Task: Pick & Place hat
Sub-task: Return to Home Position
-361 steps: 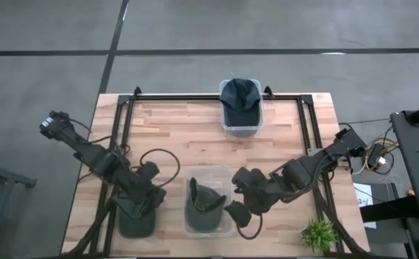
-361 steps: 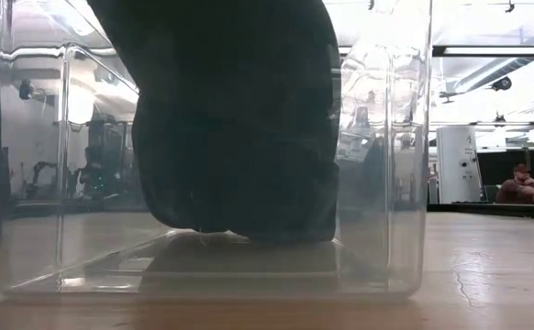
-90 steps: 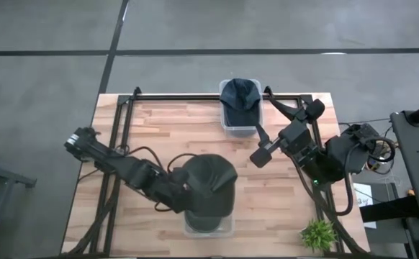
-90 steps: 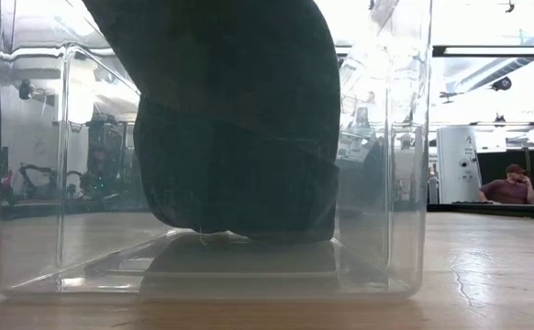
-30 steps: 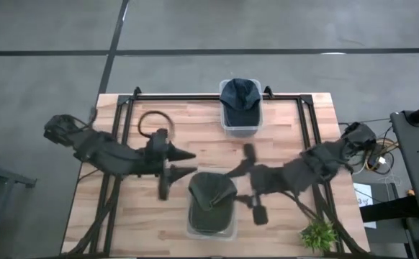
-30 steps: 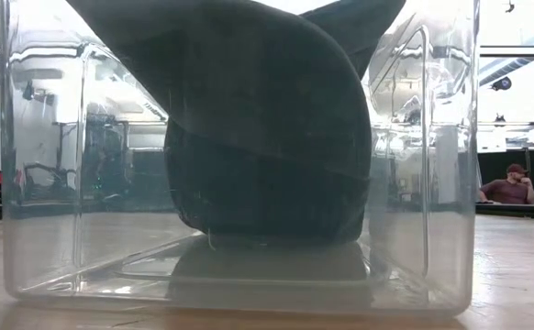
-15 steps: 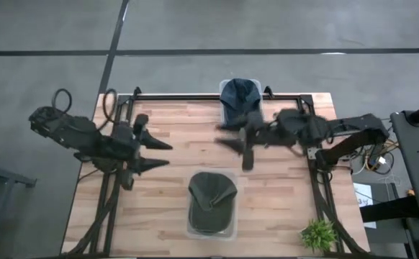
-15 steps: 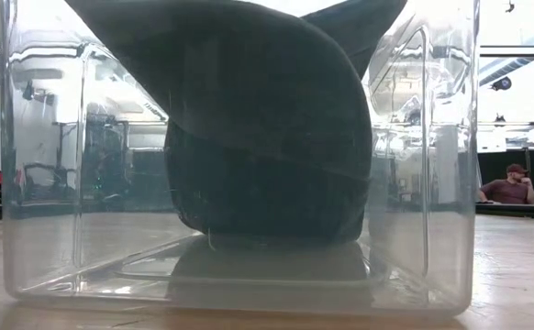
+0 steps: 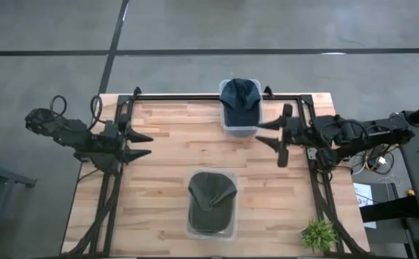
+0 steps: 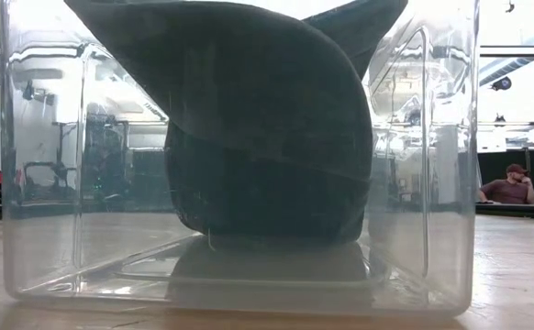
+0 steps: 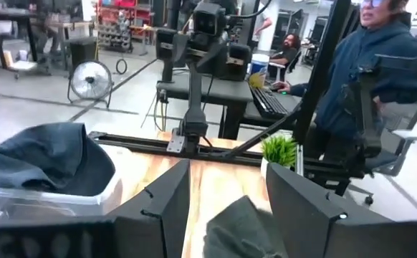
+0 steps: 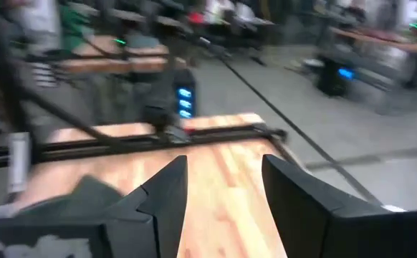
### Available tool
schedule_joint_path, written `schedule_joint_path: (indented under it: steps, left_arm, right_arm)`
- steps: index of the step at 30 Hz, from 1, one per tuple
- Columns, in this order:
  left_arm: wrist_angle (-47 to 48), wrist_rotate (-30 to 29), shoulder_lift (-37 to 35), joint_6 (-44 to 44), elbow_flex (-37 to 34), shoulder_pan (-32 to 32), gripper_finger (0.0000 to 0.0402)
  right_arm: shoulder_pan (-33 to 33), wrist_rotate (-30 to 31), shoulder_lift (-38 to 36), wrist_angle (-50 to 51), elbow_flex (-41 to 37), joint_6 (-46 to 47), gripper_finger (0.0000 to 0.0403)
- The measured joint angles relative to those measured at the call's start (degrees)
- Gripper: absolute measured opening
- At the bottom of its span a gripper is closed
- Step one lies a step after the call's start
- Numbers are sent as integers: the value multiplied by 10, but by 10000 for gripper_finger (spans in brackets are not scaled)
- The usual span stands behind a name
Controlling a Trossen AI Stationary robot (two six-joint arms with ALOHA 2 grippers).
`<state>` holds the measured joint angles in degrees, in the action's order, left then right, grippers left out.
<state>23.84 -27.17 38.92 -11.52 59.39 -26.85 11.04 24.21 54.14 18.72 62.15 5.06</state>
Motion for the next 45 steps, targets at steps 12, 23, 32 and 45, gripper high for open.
schedule_joint_path:
  steps: [12, 23, 32, 45]
  left_arm:
    - [-169, 12, -118, 60, -220, 0, 176]
    - [-316, 46, -177, 29, -385, 0, 176]
    - [-309, 51, -264, 46, -433, 1, 176]
    - [-294, 50, -389, 64, -514, 7, 176]
  right_arm:
    - [-1, -85, -168, -151, -254, -1, 178]
    - [-1, -134, -233, -335, -448, 23, 176]
    - [-1, -154, -298, -370, -535, 11, 176]
    - [-4, -145, -459, -389, -616, -10, 178]
